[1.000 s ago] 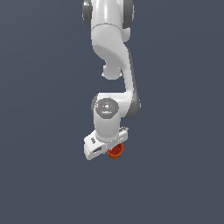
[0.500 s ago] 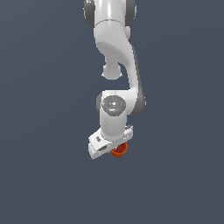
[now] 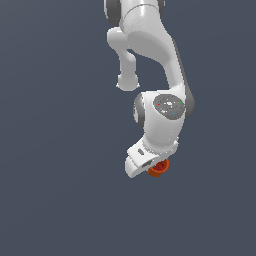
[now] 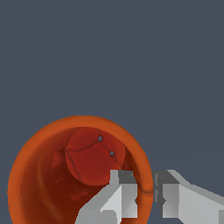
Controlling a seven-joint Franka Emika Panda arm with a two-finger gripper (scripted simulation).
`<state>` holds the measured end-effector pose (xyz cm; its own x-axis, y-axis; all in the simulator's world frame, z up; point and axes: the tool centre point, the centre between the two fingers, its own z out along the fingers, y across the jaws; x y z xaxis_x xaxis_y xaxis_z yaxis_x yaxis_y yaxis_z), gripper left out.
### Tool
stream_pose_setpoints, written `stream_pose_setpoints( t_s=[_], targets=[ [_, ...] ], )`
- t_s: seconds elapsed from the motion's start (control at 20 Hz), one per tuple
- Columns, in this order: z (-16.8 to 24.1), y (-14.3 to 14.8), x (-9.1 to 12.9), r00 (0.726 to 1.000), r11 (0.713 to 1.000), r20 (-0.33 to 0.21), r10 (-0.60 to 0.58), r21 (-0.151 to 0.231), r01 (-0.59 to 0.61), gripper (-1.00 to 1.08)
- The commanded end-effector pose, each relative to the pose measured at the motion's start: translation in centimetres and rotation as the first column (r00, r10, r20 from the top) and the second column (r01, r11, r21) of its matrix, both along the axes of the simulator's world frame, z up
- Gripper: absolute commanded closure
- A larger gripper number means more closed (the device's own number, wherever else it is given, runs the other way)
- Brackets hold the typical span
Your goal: Pick up the object and move it to a goal position.
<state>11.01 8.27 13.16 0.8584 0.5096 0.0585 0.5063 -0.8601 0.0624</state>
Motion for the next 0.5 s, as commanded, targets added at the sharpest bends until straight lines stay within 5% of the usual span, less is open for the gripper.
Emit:
stream_pose_setpoints(
  t_s=[0.0,0.45],
  targets=[
    [1.03,1.50,0.10,1.000,1.000,0.001,-0.002,0.000,0.002,1.08],
    [1.32,2.03,0.30,1.000,1.000,0.001,-0.002,0.000,0.002,1.08]
  ],
)
